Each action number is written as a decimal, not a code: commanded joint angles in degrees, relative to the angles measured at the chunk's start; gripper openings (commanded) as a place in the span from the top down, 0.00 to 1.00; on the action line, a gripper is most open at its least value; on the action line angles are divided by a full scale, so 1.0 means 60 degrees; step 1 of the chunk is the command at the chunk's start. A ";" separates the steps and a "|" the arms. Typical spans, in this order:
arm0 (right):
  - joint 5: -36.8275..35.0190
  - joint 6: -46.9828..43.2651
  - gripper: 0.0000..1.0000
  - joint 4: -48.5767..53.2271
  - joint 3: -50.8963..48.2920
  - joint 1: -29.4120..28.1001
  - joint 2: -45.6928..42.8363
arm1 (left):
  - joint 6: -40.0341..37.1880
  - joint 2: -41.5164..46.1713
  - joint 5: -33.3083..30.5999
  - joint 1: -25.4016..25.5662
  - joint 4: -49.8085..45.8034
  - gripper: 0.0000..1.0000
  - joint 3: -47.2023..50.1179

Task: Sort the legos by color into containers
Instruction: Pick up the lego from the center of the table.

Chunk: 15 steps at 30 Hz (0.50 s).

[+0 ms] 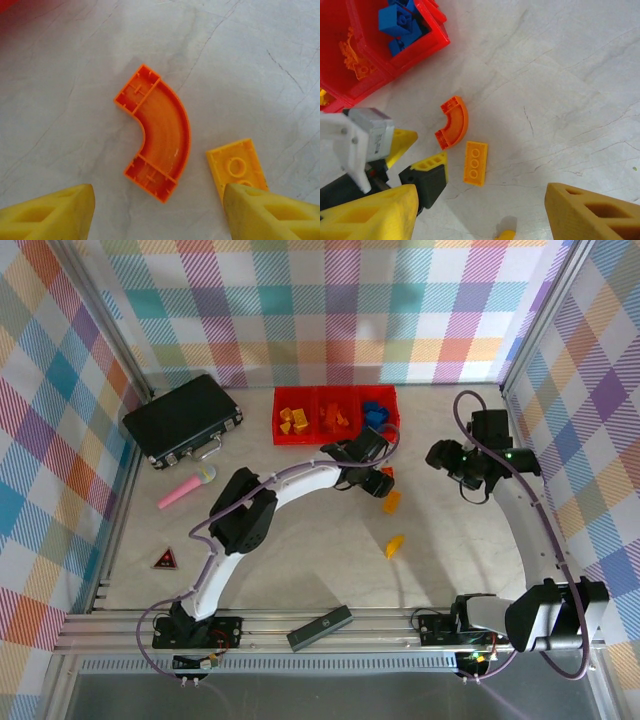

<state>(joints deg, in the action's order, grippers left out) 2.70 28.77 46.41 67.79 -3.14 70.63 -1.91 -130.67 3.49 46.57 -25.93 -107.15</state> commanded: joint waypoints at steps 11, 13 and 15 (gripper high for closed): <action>0.0278 -0.0276 0.32 0.0040 -0.0121 0.0215 -0.0126 | -0.1897 -0.2073 0.1656 -0.0343 -0.2950 0.36 -0.3323; 0.0312 -0.0278 0.32 0.0028 -0.0137 0.0229 -0.0104 | -0.1979 -0.2208 0.1595 -0.0347 -0.3036 0.36 -0.3434; 0.0341 -0.0283 0.32 -0.0013 -0.0162 0.0238 -0.0097 | -0.2020 -0.2346 0.1587 -0.0347 -0.3158 0.36 -0.3588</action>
<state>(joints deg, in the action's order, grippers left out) 3.75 27.79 46.39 67.40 -2.20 70.46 -11.75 -143.17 11.57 44.18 -40.47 -126.52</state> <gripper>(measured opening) 0.683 0.640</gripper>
